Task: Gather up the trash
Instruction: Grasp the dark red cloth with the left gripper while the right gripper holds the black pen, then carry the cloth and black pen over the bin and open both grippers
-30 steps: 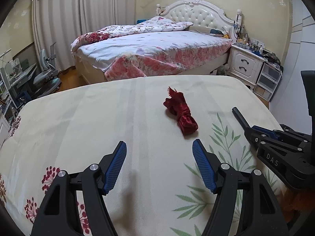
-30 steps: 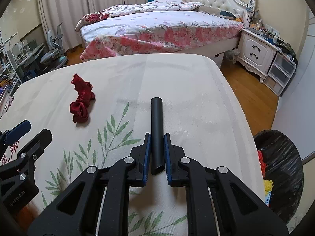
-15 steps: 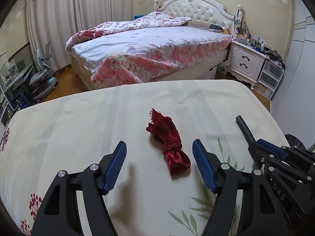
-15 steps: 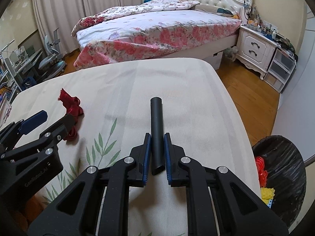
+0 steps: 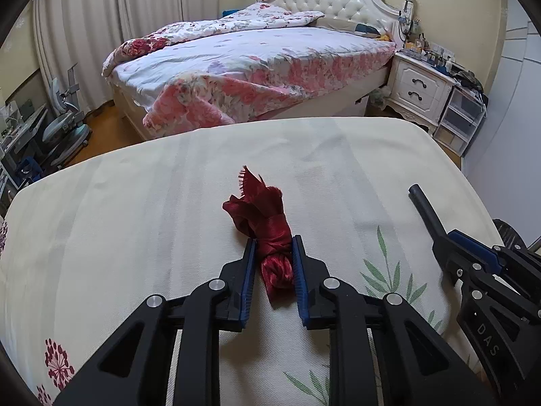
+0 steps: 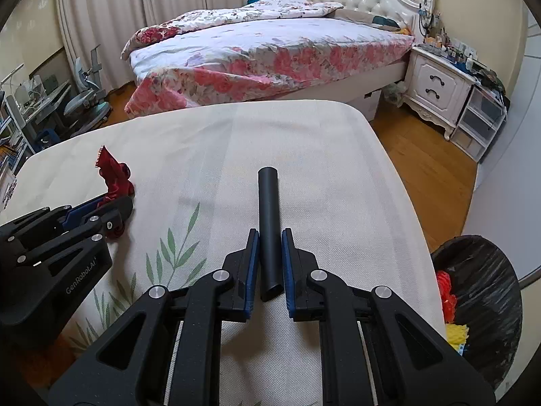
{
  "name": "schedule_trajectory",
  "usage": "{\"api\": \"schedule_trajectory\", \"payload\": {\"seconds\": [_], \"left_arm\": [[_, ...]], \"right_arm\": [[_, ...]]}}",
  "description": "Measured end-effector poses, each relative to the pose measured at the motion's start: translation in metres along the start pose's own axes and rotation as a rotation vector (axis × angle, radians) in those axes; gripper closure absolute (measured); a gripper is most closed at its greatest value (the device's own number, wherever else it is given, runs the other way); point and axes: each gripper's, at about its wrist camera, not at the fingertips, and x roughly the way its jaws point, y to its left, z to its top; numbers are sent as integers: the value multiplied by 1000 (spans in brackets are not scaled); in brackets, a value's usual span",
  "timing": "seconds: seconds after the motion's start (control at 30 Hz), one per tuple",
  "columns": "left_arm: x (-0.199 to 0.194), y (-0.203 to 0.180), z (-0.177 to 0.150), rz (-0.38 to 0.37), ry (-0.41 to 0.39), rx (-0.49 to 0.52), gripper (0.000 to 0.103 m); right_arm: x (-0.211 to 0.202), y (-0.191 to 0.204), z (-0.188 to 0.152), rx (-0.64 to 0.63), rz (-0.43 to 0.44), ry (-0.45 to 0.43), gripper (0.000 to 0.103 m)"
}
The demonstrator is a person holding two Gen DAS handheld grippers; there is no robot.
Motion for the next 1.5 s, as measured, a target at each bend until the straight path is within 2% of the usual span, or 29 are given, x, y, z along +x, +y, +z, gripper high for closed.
{"api": "schedule_trajectory", "payload": {"seconds": [0.4,0.87,1.23,1.5], "left_arm": [[-24,-4,-17,-8,-36,12,82],[-72,-30,-44,-77,-113,40,82],[-103,-79,-45,-175,-196,113,82],[-100,-129,-40,-264,-225,200,82]], "right_arm": [[-19,6,-20,8,4,-7,90],[-80,-18,-55,50,-41,-81,90],[-119,-72,-76,137,-168,-151,90],[-129,-118,-87,216,-287,-178,90]]}}
